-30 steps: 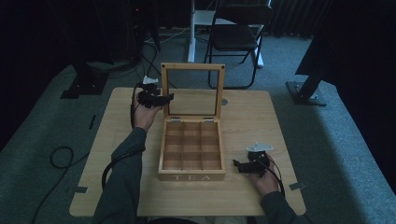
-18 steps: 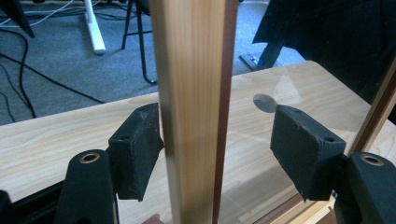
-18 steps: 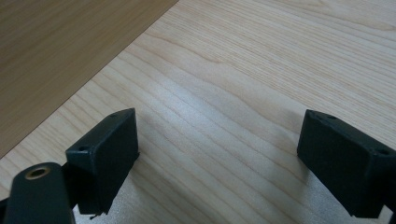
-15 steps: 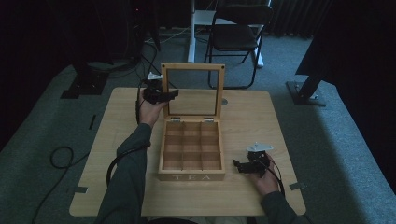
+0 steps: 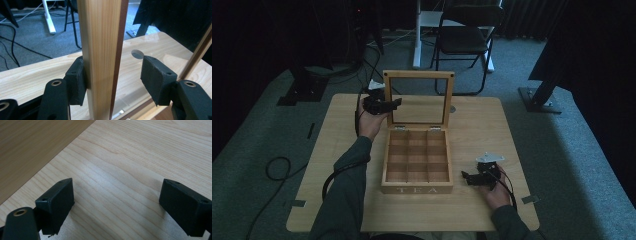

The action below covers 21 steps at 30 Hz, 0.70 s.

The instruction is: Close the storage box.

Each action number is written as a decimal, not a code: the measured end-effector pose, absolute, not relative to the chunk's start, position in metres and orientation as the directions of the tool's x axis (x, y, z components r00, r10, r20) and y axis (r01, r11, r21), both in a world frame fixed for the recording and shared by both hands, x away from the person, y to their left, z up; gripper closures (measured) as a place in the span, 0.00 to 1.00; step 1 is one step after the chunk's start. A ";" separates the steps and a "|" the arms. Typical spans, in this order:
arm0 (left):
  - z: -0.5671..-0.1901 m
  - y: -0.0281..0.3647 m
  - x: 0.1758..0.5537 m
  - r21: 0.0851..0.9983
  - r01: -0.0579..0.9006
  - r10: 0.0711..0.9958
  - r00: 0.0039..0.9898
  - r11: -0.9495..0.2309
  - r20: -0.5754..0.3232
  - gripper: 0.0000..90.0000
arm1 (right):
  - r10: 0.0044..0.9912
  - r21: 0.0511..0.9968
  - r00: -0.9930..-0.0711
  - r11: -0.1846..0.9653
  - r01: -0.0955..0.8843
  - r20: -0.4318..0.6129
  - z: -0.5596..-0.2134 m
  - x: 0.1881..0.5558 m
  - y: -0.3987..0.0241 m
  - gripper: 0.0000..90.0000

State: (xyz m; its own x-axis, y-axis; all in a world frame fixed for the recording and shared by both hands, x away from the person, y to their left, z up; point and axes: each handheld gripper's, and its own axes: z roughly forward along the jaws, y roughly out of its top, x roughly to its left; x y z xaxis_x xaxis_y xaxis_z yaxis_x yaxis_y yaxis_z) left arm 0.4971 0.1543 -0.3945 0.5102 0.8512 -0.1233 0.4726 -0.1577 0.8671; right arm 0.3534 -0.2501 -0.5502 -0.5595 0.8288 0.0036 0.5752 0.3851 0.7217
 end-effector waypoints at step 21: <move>-0.393 0.164 0.452 0.909 0.409 0.820 0.547 -0.083 -0.172 0.42 | 0.829 0.722 -0.560 0.385 0.575 0.004 -0.550 0.353 -0.250 0.13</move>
State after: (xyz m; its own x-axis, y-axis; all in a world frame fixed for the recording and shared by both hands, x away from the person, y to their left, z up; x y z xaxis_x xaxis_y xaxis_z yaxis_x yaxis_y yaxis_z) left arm 0.4518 0.1636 -0.3932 0.5468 0.8195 -0.1716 0.4092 -0.0827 0.9087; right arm 0.3534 -0.2501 -0.5502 -0.5599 0.8286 0.0042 0.5749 0.3848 0.7221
